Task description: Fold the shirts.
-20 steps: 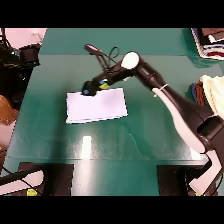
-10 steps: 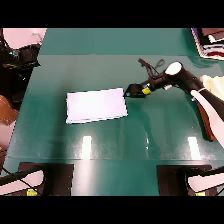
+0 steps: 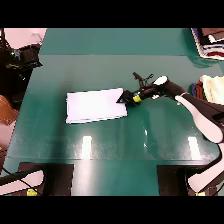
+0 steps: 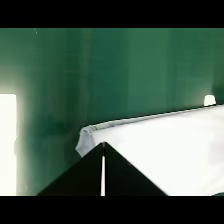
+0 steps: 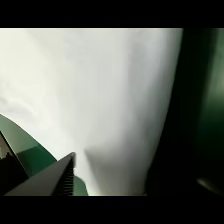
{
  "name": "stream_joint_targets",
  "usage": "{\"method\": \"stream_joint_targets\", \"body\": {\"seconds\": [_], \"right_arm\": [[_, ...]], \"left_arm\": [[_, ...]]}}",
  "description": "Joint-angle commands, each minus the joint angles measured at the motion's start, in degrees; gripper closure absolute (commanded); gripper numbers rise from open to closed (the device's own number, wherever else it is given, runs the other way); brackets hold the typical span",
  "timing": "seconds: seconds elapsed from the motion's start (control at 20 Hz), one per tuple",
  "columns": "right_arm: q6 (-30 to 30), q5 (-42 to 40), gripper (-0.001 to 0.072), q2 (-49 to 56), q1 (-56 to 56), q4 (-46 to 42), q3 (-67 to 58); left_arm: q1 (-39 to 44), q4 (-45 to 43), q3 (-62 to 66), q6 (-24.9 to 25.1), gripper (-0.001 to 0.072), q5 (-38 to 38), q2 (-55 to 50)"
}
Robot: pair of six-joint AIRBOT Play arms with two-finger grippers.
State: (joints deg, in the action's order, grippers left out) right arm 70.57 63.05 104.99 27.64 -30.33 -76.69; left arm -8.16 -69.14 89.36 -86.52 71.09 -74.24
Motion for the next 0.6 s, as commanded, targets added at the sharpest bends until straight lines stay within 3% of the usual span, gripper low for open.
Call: {"method": "stream_joint_targets", "body": {"seconds": [0.0, 0.05, 0.1, 0.3, 0.55], "right_arm": [[-0.3, 0.3, 0.0509, 4.5, 3.6, 1.3, -6.5], [-0.3, 0.0, 0.0652, 4.9, 4.1, 0.0, -8.1], [-0.2, 0.1, 0.0697, 4.9, 4.0, -0.9, -9.4], [0.0, -2.1, 0.0698, -0.1, -0.9, -1.6, -11.2], [4.5, -2.3, 0.0698, -11.2, -19.2, -11.2, -11.2]], "left_arm": [[0.0, 3.8, 0.0, 0.0, 0.0683, -0.5, -0.1], [0.0, 4.6, 0.0, 0.0, 0.0684, -0.8, -0.1], [0.0, 5.0, 0.0, 0.0, 0.0684, -0.8, -0.1], [4.5, 4.8, 0.0, 0.0, 0.0684, -1.7, -0.1], [16.1, 4.8, 0.0, 0.0, 0.0683, -6.4, -0.1]]}}
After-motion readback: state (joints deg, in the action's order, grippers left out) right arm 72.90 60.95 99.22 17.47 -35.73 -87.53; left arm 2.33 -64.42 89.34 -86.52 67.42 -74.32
